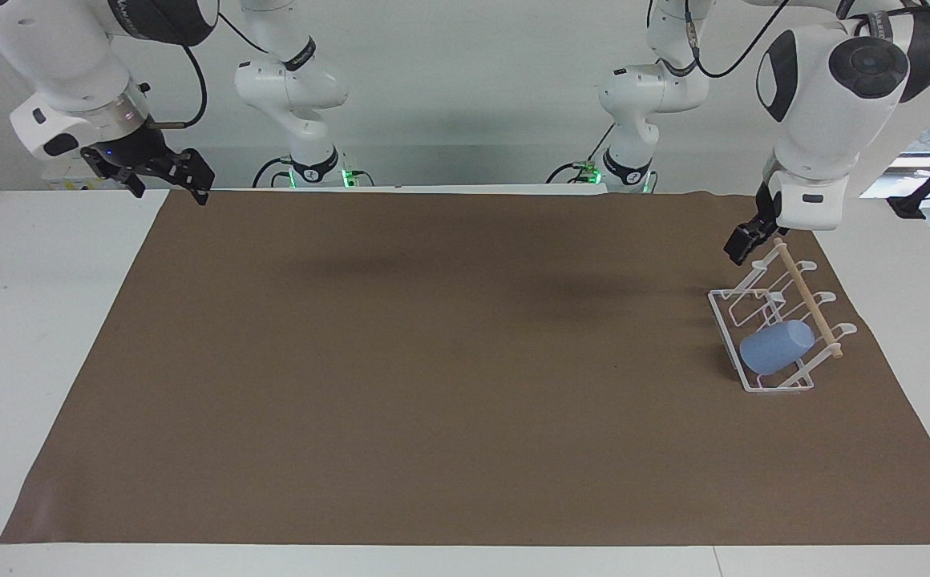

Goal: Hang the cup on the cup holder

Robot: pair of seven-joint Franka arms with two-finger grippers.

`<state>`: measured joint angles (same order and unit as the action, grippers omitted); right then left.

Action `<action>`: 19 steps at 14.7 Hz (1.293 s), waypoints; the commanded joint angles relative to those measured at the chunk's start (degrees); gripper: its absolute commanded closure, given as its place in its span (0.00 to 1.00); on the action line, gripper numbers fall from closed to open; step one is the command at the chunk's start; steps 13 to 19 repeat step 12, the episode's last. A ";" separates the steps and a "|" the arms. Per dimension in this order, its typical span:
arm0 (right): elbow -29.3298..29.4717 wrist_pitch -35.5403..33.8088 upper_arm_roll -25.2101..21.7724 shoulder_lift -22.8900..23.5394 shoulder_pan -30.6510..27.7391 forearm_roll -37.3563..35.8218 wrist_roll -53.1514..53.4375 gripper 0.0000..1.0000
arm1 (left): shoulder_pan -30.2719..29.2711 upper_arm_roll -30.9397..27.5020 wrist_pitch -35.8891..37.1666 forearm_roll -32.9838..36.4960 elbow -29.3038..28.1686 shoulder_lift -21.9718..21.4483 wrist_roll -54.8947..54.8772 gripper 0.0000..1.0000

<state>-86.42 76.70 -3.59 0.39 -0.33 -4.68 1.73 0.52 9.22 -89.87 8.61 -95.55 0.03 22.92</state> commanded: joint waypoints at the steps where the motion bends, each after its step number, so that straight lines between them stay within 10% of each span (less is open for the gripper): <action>1: -1.47 0.11 -0.01 -1.27 -0.37 1.07 -1.03 0.01 | -2.35 -0.60 1.79 -4.81 -0.88 -2.49 -13.65 0.00; 5: -1.47 0.11 -0.01 -1.27 -0.37 1.07 -0.94 0.01 | -3.60 -0.69 2.86 -6.67 0.62 -2.32 -29.06 0.00; 19: -1.47 0.11 -0.01 -1.27 -0.37 1.16 -1.03 0.01 | -3.51 -0.51 2.24 -8.08 2.38 -1.70 -29.08 0.00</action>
